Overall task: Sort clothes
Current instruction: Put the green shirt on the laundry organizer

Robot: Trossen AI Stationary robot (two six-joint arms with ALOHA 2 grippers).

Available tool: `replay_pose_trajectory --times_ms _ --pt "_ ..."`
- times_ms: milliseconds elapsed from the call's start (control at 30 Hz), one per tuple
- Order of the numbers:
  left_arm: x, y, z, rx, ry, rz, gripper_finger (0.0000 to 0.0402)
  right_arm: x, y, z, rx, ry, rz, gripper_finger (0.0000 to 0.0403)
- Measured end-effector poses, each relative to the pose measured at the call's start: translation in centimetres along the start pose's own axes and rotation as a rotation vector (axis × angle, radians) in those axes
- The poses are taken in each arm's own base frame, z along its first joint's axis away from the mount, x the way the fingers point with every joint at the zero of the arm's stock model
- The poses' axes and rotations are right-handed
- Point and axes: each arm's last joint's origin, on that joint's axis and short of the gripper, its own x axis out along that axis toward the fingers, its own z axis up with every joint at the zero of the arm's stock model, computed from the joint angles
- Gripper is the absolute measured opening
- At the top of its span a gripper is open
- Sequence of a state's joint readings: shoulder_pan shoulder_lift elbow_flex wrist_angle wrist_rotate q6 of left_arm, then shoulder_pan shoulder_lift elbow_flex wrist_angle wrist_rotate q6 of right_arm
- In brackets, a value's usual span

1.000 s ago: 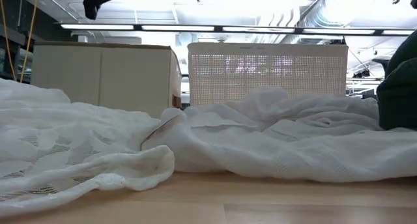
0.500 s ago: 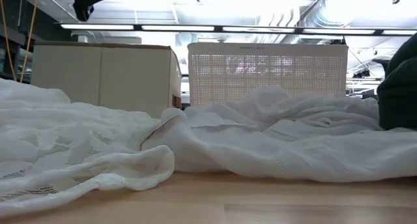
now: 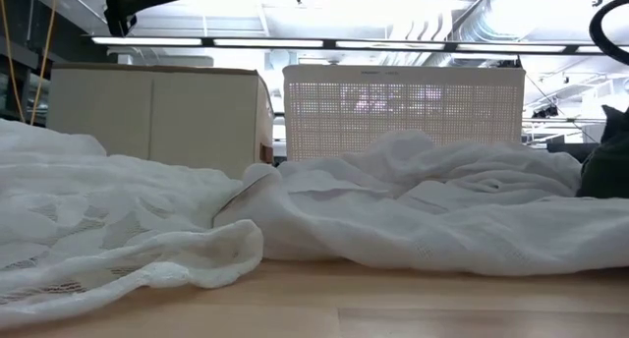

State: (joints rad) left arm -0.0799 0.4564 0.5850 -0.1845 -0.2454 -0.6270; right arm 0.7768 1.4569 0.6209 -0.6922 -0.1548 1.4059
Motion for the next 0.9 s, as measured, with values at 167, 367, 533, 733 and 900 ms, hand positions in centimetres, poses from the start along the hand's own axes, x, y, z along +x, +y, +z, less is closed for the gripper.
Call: replay_pose_trajectory --times_ms 167,367,533,733,900 --pt "0.0 0.0 0.0 -0.001 -0.009 0.006 0.0268 -1.9 0.0 -0.4 -0.03 0.004 0.044 0.003" --pt "0.0 0.1 0.2 -0.029 -0.04 0.036 0.0268 -11.6 1.8 -1.4 -0.089 -0.129 0.201 0.003" --pt "0.0 0.1 0.4 -0.036 -0.088 0.066 0.0268 -23.6 1.3 -2.0 -0.165 -0.469 0.377 0.003" --pt "-0.3 -1.0 2.2 -0.098 -0.273 -0.032 0.0268 -35.4 -0.6 -1.2 -0.276 -1.074 0.473 0.0029" --pt "-1.9 -2.7 5.2 -0.041 -0.594 -0.217 0.0268 -41.8 -0.3 3.1 -0.379 -1.512 0.351 0.0029"
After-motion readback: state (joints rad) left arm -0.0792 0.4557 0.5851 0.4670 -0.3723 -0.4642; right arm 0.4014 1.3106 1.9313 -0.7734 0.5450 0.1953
